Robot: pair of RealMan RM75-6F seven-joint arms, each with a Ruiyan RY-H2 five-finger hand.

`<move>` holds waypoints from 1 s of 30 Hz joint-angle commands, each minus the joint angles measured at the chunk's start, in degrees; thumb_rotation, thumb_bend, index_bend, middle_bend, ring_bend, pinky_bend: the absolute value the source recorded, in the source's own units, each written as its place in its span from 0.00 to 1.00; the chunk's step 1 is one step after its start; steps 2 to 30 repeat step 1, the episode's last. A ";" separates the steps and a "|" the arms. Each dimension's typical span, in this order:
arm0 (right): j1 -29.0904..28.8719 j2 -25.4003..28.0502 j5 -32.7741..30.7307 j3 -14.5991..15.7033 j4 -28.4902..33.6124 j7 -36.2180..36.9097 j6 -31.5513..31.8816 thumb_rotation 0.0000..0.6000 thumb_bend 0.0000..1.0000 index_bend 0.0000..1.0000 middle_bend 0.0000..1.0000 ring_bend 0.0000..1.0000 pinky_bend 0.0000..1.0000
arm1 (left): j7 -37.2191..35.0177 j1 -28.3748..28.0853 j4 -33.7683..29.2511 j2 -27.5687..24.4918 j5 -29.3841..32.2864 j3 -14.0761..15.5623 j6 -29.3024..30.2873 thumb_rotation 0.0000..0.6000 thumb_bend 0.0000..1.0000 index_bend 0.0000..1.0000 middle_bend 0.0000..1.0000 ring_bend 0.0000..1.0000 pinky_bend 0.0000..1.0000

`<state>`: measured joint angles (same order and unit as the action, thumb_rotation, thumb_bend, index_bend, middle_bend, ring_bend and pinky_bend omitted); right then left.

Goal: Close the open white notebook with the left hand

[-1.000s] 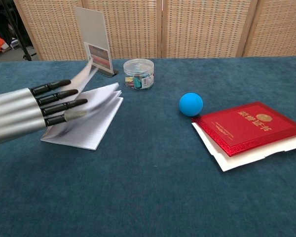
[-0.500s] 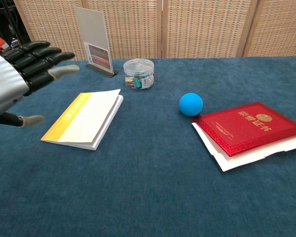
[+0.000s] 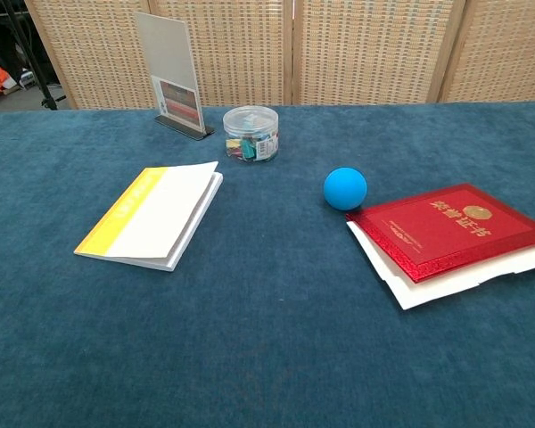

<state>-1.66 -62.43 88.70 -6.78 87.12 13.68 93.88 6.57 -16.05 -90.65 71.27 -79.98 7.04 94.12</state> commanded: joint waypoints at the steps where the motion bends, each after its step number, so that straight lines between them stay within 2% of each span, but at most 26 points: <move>1: -0.02 0.02 -0.09 0.03 0.08 -0.22 -0.14 1.00 0.00 0.00 0.00 0.00 0.00 | 0.90 2.57 -4.42 -4.42 3.89 -0.35 -4.28 1.00 0.00 0.00 0.00 0.00 0.00; 30: -0.02 0.02 -0.09 0.03 0.08 -0.22 -0.14 1.00 0.00 0.00 0.00 0.00 0.00 | 0.90 2.57 -4.42 -4.42 3.89 -0.35 -4.28 1.00 0.00 0.00 0.00 0.00 0.00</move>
